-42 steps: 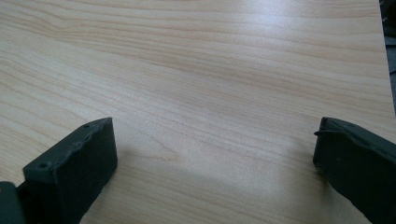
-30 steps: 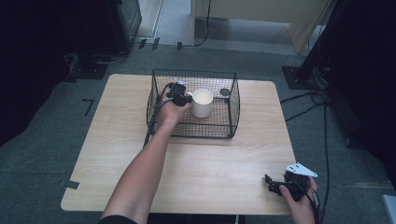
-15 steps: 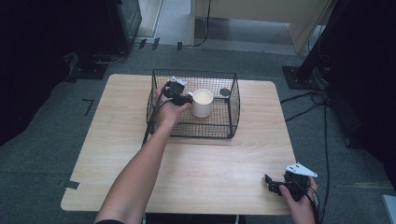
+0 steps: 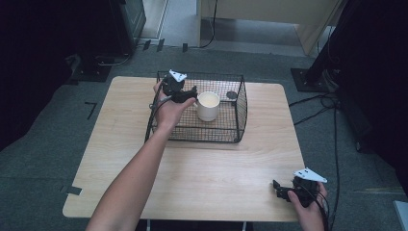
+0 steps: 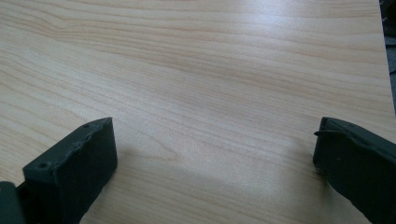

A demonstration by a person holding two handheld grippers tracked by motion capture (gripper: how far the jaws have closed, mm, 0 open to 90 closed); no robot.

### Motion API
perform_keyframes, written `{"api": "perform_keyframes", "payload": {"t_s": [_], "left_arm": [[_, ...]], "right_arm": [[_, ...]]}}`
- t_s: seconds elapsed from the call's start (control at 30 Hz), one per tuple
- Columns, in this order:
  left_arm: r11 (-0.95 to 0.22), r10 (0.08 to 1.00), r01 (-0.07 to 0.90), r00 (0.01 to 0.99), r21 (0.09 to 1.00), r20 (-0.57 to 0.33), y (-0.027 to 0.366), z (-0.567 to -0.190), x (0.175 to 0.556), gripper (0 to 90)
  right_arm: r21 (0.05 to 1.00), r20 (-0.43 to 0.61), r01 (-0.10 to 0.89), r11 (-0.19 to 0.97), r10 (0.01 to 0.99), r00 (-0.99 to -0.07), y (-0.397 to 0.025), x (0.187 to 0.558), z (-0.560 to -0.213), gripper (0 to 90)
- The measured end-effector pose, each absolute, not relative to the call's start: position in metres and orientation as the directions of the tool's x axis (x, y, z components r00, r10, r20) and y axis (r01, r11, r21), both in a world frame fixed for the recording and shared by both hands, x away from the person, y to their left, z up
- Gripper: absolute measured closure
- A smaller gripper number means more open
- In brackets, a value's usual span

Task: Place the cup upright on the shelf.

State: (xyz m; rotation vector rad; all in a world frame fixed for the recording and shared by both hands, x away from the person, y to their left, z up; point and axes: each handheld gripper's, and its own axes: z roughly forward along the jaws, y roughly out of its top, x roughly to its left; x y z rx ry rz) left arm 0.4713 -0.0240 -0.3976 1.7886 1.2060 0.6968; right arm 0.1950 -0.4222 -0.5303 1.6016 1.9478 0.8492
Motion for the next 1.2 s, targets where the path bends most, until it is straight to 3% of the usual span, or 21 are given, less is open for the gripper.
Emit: {"api": "perform_keyframes", "payload": {"t_s": [0.4,0.53,0.63,0.9,1.2], "left_arm": [[-0.172,0.894,0.451,0.444,0.876,-0.054,-0.018,-0.368,0.440,16.9],[-0.176,0.872,0.469,0.483,0.865,-0.084,-0.014,-0.365,0.427,11.9],[-0.155,0.856,0.479,0.501,0.864,-0.124,-0.008,-0.364,0.417,2.5],[-0.205,0.871,0.454,0.488,0.867,-0.049,0.005,-0.366,0.383,1.3],[-0.207,0.869,0.457,0.492,0.865,-0.052,0.028,-0.378,0.347,1.3]], "right_arm": [[0.720,0.023,0.683,0.126,0.979,-0.204,-0.422,0.195,-0.530,0.0],[0.719,0.023,0.683,0.125,0.979,-0.203,-0.422,0.195,-0.530,0.0],[0.719,0.023,0.683,0.125,0.979,-0.204,-0.422,0.195,-0.530,0.0],[0.720,0.023,0.683,0.126,0.979,-0.204,-0.422,0.195,-0.530,0.0],[0.719,0.022,0.683,0.126,0.979,-0.204,-0.422,0.195,-0.530,0.0]]}}
